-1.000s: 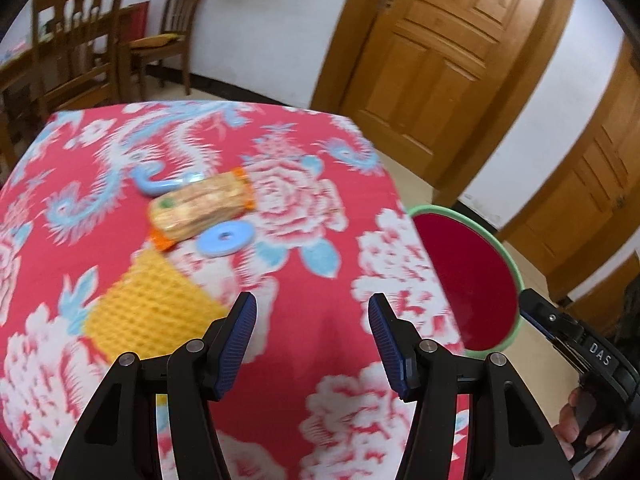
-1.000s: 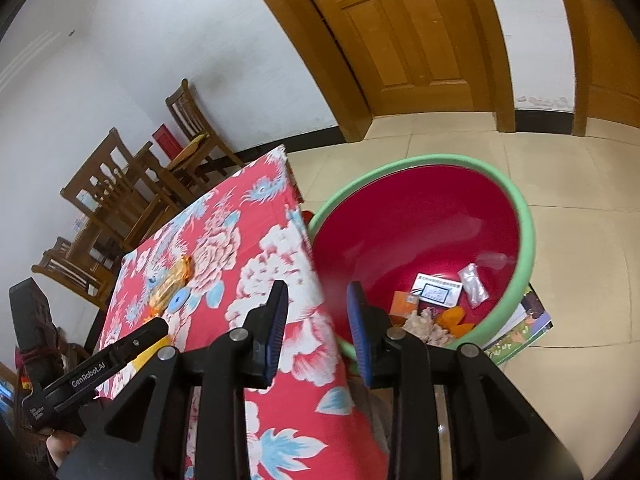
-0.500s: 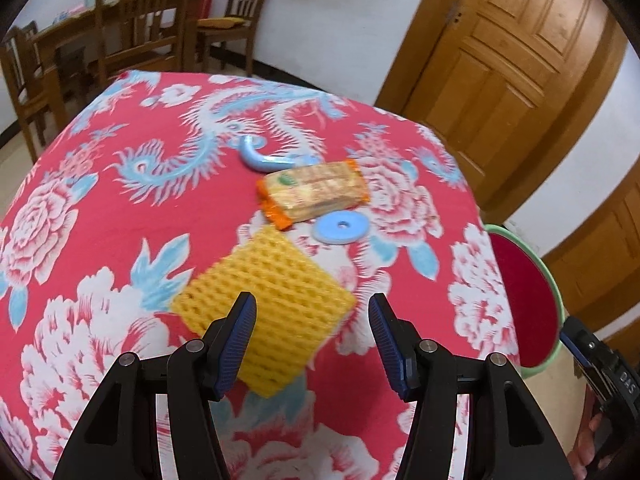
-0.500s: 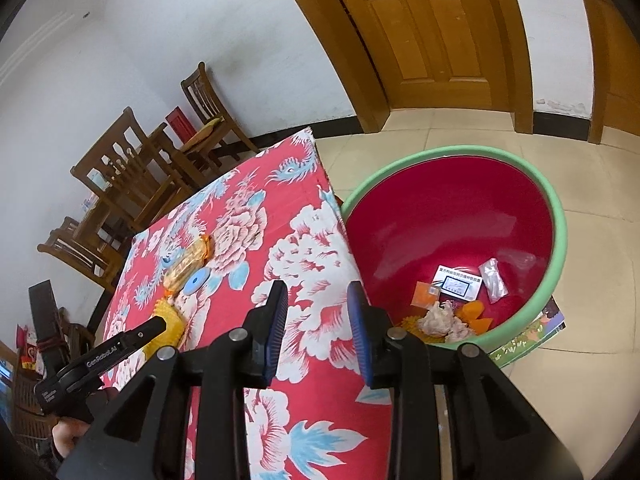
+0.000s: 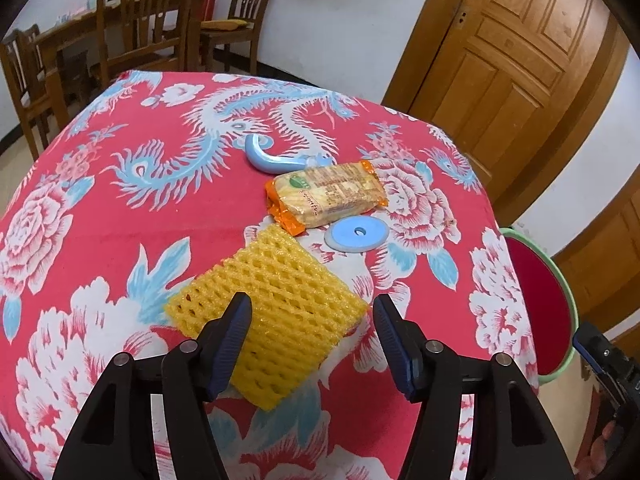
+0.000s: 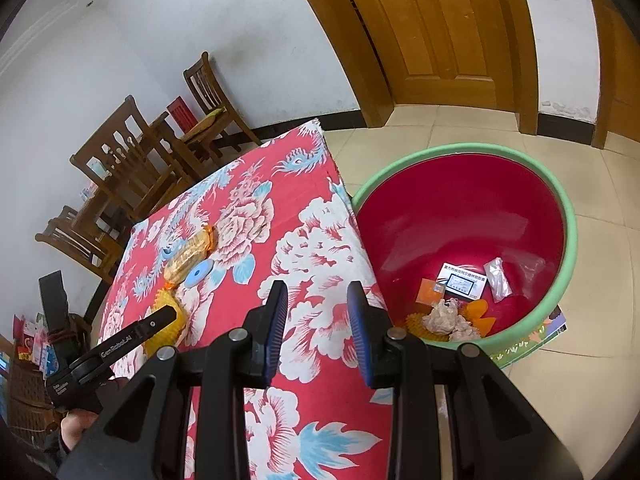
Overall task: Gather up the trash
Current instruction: 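Move both tools back over the table toward the yellow foam net and biscuit pack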
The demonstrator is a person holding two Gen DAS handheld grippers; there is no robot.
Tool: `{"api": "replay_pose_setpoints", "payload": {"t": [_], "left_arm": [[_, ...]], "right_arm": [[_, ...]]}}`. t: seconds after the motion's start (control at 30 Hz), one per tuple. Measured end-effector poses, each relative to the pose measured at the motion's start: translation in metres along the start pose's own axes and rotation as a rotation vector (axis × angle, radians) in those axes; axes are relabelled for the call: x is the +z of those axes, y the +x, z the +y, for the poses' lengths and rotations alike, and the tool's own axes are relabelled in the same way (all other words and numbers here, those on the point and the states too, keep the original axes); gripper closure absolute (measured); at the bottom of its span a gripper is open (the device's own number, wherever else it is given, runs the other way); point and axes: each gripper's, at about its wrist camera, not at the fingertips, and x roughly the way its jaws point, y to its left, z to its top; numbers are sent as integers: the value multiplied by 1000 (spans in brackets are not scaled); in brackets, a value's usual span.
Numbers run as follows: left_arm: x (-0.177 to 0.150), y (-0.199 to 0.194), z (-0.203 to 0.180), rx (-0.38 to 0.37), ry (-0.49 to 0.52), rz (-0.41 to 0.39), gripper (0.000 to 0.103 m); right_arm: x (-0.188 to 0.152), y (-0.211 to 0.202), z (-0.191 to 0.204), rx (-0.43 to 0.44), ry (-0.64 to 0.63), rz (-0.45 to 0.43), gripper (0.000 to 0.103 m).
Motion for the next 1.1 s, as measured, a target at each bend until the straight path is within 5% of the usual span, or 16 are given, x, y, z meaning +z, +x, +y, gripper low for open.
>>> {"api": "replay_pose_setpoints", "payload": {"t": [0.33, 0.67, 0.97, 1.1], "left_arm": [[-1, -2, 3, 97, 28, -41, 39], [5, 7, 8, 63, 43, -52, 39], [6, 1, 28, 29, -12, -63, 82], [7, -2, 39, -21, -53, -55, 92]], "right_arm": [[3, 5, 6, 2, -17, 14, 70], [1, 14, 11, 9, -24, 38, 70], [0, 18, 23, 12, -41, 45, 70], [-1, 20, 30, 17, -56, 52, 70]]}}
